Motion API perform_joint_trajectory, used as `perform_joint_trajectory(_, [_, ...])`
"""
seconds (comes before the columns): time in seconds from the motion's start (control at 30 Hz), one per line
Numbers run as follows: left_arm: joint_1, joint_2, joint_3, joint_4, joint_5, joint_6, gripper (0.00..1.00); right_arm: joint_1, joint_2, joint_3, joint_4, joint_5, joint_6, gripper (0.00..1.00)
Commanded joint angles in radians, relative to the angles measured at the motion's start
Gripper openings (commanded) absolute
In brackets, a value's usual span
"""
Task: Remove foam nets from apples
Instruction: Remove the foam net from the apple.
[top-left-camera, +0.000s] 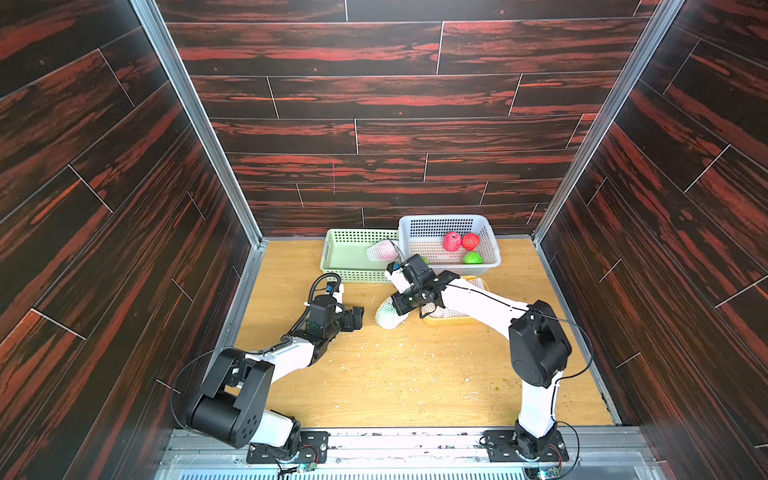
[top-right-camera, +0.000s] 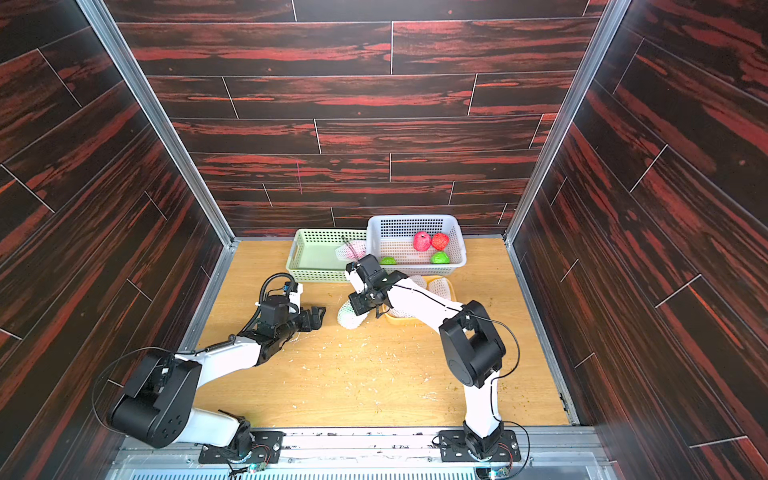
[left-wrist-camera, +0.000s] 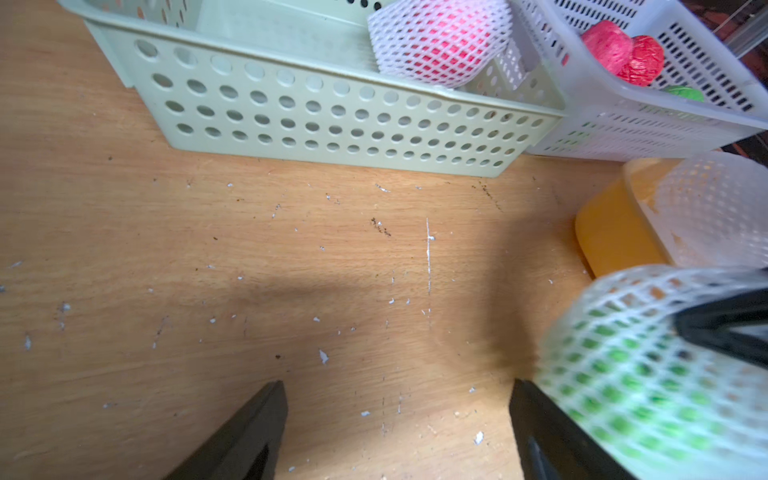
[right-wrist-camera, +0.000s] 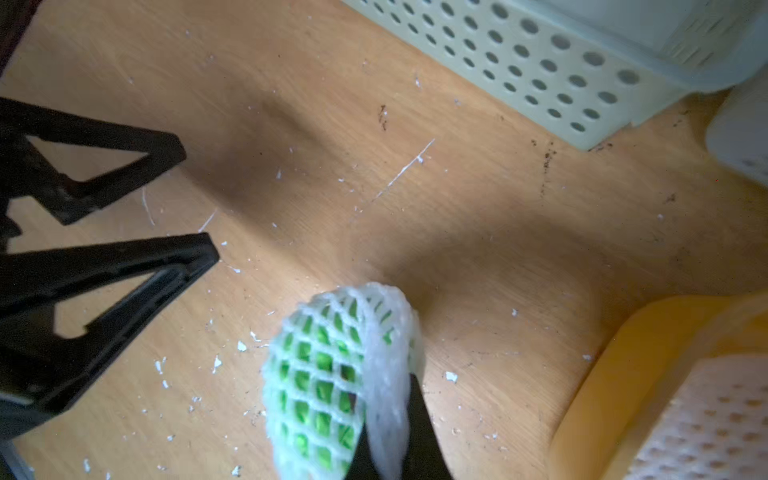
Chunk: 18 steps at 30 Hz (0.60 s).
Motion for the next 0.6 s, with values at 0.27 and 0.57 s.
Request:
perform_joint_trajectory(0.27, [0.006, -0.045, -0.006, 0.006, 0.000, 0.029, 0.89, 0.054, 0.065, 0.112, -0.119, 0.145, -0.033, 0.00])
perform_joint_trajectory(0.57, [0.006, -0.082, -0.047, 0.059, 0.008, 0.033, 0.90, -0.041, 0.004, 0.119, -0.128, -0.286, 0.021, 0.00])
